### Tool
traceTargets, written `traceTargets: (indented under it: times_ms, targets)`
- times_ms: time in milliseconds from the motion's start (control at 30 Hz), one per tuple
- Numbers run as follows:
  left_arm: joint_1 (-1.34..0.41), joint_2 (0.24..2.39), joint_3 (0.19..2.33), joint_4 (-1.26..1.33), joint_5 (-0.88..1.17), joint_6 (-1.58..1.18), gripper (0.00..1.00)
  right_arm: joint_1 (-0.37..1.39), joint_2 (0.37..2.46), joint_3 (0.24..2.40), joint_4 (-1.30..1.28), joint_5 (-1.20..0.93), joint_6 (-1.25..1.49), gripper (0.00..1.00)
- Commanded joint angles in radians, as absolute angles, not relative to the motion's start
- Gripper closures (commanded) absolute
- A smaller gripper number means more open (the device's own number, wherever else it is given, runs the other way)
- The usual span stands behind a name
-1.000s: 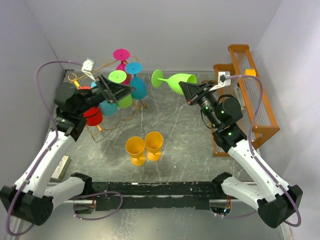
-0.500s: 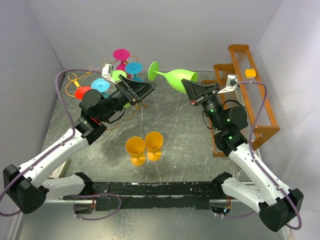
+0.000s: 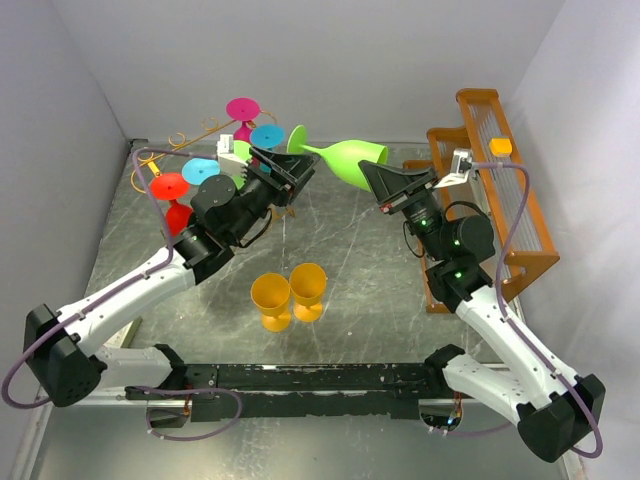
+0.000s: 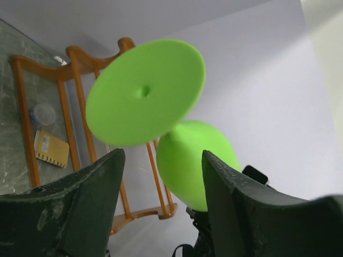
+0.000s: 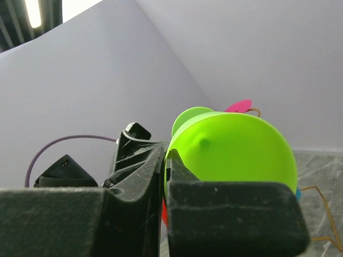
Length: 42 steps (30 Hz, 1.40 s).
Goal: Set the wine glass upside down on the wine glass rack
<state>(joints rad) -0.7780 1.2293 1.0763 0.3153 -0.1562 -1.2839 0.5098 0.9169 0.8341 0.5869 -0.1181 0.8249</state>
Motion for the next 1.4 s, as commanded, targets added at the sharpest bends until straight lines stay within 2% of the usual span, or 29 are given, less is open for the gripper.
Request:
traceTargets:
  times_ms: [0,100,333,667,800,933,1000,1067,1233,1300,1367]
  targets:
    - [-0.791,1.257,1.134,0.345,-0.252,-1.308,0.33,0.507,0.923,0.830,0.641,-0.159,0.849,1.00]
    - [-0.794,1.269,1.125,0.411,-0.252,-1.294,0.40,0.507,0.930,0.817,0.655,-0.181,0.866,1.00]
    - [-0.796,1.293,1.120,0.464,-0.285,-1.320,0.45,0.508,0.939,0.799,0.689,-0.253,0.904,1.00]
    - [-0.796,1.307,1.122,0.534,-0.322,-1.322,0.75,0.508,0.925,0.746,0.716,-0.317,0.965,1.00]
    - [-0.796,1.303,1.107,0.576,-0.329,-1.282,0.91,0.507,0.911,0.738,0.694,-0.310,0.970,1.00]
    - [-0.796,1.304,1.106,0.634,-0.329,-1.200,0.93,0.507,0.900,0.754,0.637,-0.285,0.966,1.00]
    - [-0.795,1.303,1.107,0.655,-0.324,-1.163,0.93,0.507,0.894,0.770,0.578,-0.270,0.952,0.95]
    - [-0.796,1.298,1.108,0.662,-0.324,-1.125,0.93,0.507,0.882,0.783,0.510,-0.248,0.934,0.84]
    - [-0.796,1.270,1.096,0.672,-0.326,-1.024,0.93,0.507,0.835,0.788,0.360,-0.168,0.909,0.50]
    - [-0.795,1.257,1.092,0.671,-0.314,-0.969,0.93,0.507,0.809,0.781,0.312,-0.132,0.897,0.42]
    - [-0.795,1.240,1.089,0.658,-0.299,-0.907,0.93,0.507,0.782,0.785,0.247,-0.092,0.881,0.38]
